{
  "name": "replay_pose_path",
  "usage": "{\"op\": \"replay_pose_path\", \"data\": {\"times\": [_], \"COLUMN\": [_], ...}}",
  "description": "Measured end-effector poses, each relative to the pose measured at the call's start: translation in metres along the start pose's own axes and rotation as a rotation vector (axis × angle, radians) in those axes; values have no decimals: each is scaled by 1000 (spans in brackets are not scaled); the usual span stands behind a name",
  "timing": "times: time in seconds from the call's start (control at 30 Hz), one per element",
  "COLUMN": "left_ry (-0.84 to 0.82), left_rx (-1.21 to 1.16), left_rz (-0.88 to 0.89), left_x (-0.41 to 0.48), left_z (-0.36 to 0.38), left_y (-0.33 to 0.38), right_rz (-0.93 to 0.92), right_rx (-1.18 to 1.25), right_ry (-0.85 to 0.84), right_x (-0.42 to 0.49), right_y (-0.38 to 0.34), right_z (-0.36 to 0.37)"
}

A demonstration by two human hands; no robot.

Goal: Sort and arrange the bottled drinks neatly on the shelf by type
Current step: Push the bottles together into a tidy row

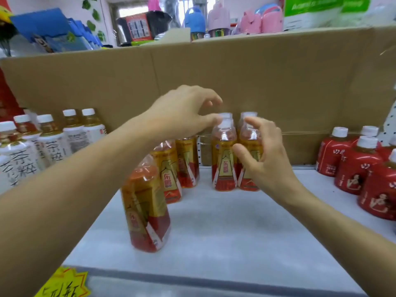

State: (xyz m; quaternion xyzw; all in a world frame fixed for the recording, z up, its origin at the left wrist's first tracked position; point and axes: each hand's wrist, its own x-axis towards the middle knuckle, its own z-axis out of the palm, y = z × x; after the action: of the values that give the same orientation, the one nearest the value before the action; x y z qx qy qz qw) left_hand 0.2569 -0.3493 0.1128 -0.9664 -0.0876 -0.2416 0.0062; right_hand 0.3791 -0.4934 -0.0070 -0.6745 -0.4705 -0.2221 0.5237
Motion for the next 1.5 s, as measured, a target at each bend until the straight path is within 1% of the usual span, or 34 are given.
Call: {"op": "replay_pose_path", "data": {"times": [0.03, 0.07, 0.2, 0.27, 0.3, 0.33, 0.4, 0.47, 0.53, 0.63, 0.73, 0.8, 0.87, 0.97, 1.07, 1.23, 1.37, 1.5], "left_ry": [81, 156, 460, 547, 567, 572, 542, 415, 273, 77, -44, -103, -127, -120, -175, -164, -159, -163], "left_rx": [-49, -120, -437, -613, -702, -790, -921, -949, -929, -917, -1010, -989, -958, -963, -974, -1057, -1084, -1077], "left_rz": [-18, -47, -225, -333, -398, -470, -599, -672, -715, -746, -770, -762, -756, -751, -690, -578, -550, -551], "left_x": [-15, -30, -85, -107, -116, -122, -130, -134, -133, -125, -114, -107, -103, -102, -102, -91, -81, -80], "left_z": [-5, -9, -5, 7, 15, 24, 45, 66, 83, 103, 118, 126, 133, 136, 138, 158, 170, 172], "left_y": [-5, -11, -41, -55, -60, -65, -77, -88, -95, -95, -97, -97, -97, -91, -68, -22, -2, 2], "right_rz": [-13, 12, 186, 255, 291, 323, 375, 389, 401, 466, 526, 555, 586, 622, 632, 582, 546, 520], "right_rx": [62, 127, 286, 375, 407, 413, 383, 331, 322, 355, 313, 289, 262, 219, 202, 197, 226, 235], "right_ry": [-56, -145, -581, -710, -730, -714, -614, -531, -508, -495, -471, -453, -431, -385, -371, -405, -390, -390], "right_x": [-8, -15, -39, -47, -52, -57, -67, -74, -76, -72, -63, -56, -53, -51, -51, -49, -57, -59], "right_y": [-11, -23, -66, -79, -83, -87, -94, -98, -94, -74, -43, -20, -1, 24, 39, 56, 63, 65], "right_z": [7, 16, 58, 81, 91, 100, 113, 115, 105, 69, 22, -3, -21, -33, -36, -39, -39, -38]}}
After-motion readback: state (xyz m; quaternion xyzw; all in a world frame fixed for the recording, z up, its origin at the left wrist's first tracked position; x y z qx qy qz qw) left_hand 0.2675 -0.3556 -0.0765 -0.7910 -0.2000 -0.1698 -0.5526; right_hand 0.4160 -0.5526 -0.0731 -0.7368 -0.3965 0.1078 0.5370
